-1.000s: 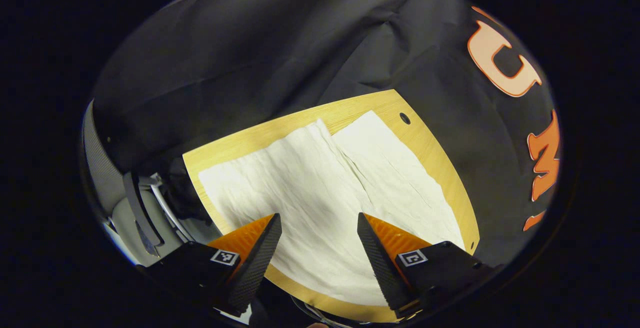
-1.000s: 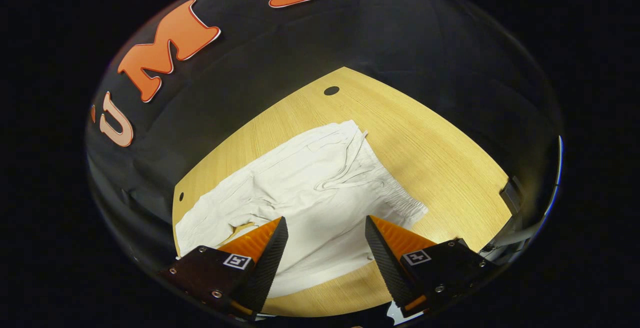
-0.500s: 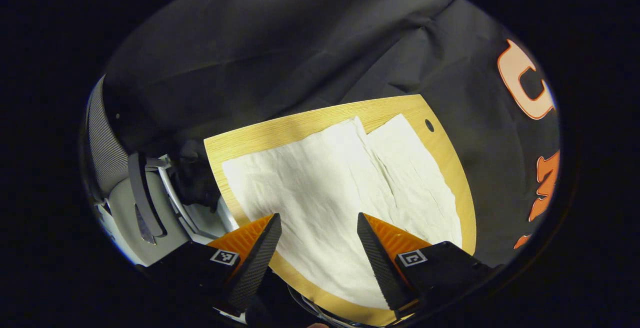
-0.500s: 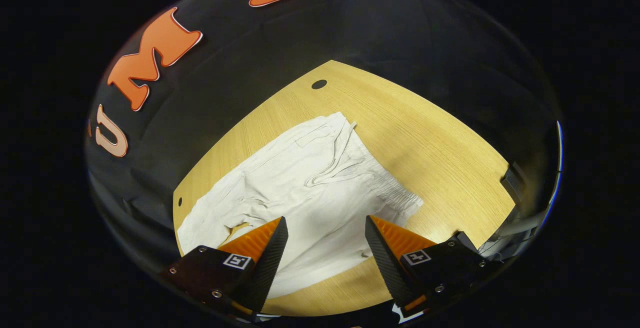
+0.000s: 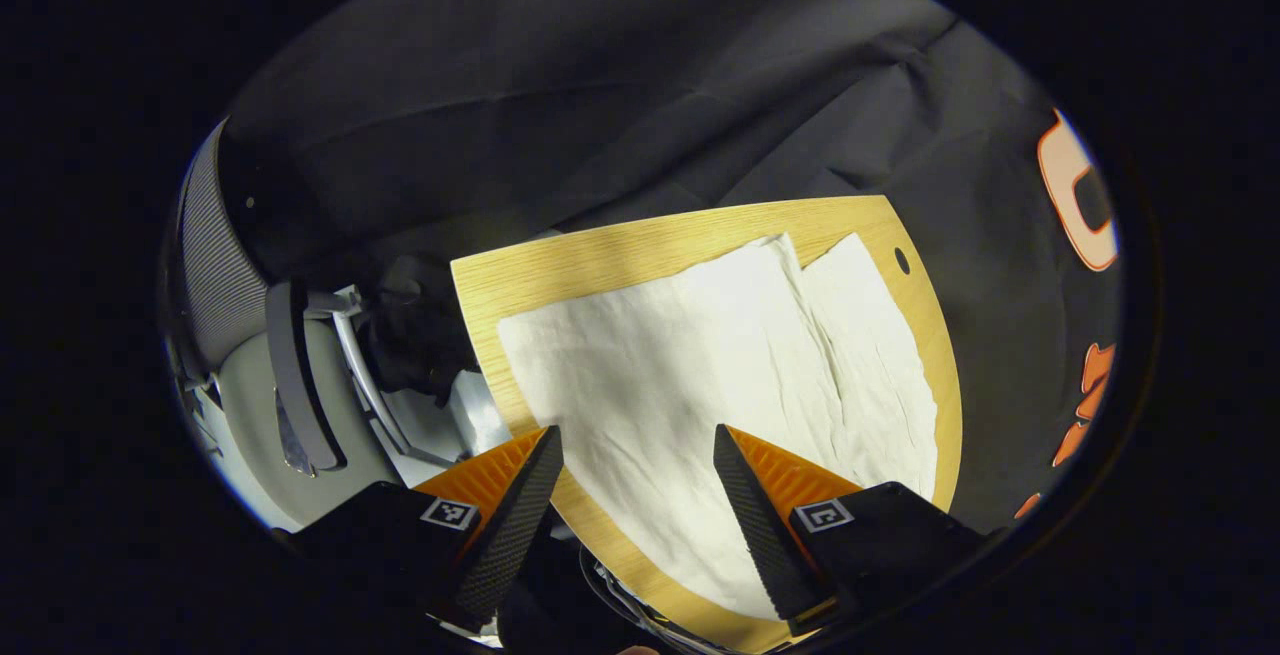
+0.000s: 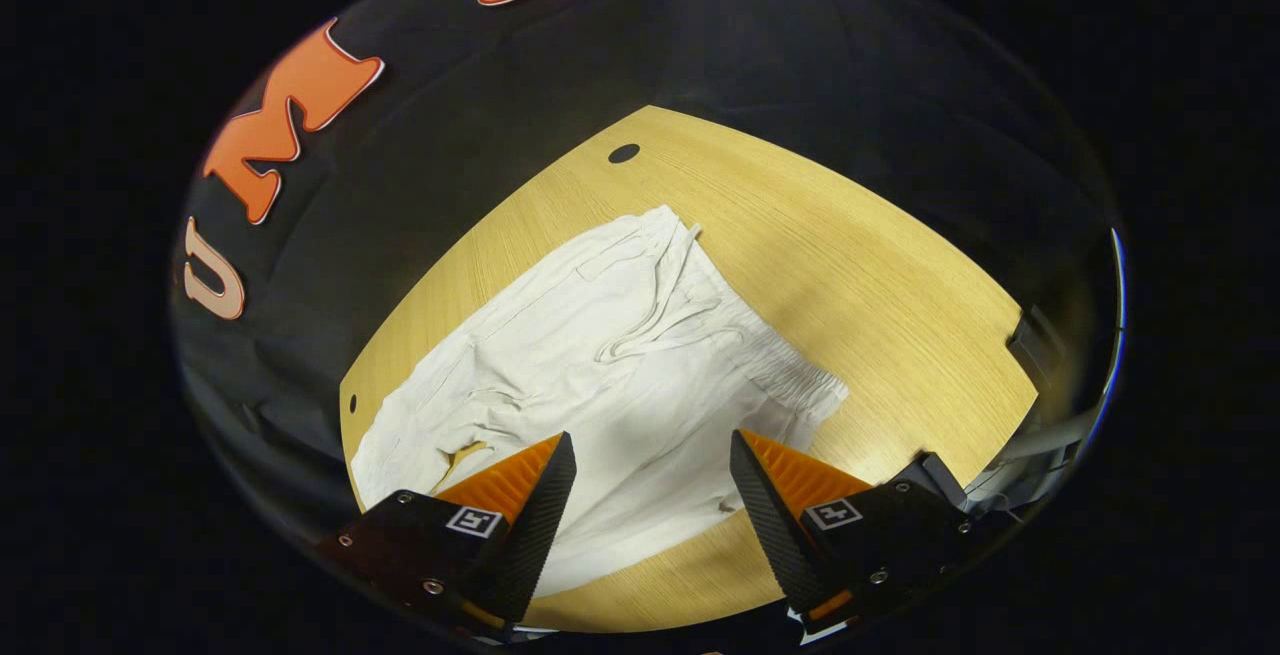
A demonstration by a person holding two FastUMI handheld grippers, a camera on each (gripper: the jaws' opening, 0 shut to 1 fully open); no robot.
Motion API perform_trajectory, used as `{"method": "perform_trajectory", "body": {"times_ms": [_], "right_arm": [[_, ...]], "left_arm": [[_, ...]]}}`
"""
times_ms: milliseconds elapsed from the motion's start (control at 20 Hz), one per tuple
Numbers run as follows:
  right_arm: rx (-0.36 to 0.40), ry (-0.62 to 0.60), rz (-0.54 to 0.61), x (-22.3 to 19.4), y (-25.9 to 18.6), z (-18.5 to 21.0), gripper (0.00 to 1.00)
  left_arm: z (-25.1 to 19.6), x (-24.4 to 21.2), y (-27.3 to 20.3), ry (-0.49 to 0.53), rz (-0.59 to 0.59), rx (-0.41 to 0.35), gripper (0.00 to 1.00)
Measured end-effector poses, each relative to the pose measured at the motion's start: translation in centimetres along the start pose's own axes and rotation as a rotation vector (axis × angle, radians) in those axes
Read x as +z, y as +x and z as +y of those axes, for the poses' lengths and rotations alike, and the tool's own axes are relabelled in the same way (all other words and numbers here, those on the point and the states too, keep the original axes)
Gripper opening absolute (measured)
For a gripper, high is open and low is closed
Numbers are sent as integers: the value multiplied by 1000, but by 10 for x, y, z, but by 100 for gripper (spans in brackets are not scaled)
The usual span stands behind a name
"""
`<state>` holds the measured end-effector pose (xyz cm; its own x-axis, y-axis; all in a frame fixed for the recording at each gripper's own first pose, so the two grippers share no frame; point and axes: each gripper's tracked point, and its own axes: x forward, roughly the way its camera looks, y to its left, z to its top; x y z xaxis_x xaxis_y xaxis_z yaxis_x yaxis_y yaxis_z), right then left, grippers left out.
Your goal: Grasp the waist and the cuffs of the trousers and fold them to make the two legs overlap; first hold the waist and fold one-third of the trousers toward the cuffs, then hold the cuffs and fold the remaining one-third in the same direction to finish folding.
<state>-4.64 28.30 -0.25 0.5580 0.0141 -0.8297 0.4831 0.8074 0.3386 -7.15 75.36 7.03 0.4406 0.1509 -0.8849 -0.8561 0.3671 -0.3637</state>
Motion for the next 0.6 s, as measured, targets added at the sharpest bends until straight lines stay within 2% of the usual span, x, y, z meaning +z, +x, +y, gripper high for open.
{"method": "perform_trajectory", "body": {"times_ms": [450,600], "right_arm": [[-12,34,31,-9,10,-6,94],[-12,57,37,-11,13,-11,94]], "left_arm": [[-2,-1,4,-105,22,-38,100],[-5,1,11,-121,21,-62,96]]}}
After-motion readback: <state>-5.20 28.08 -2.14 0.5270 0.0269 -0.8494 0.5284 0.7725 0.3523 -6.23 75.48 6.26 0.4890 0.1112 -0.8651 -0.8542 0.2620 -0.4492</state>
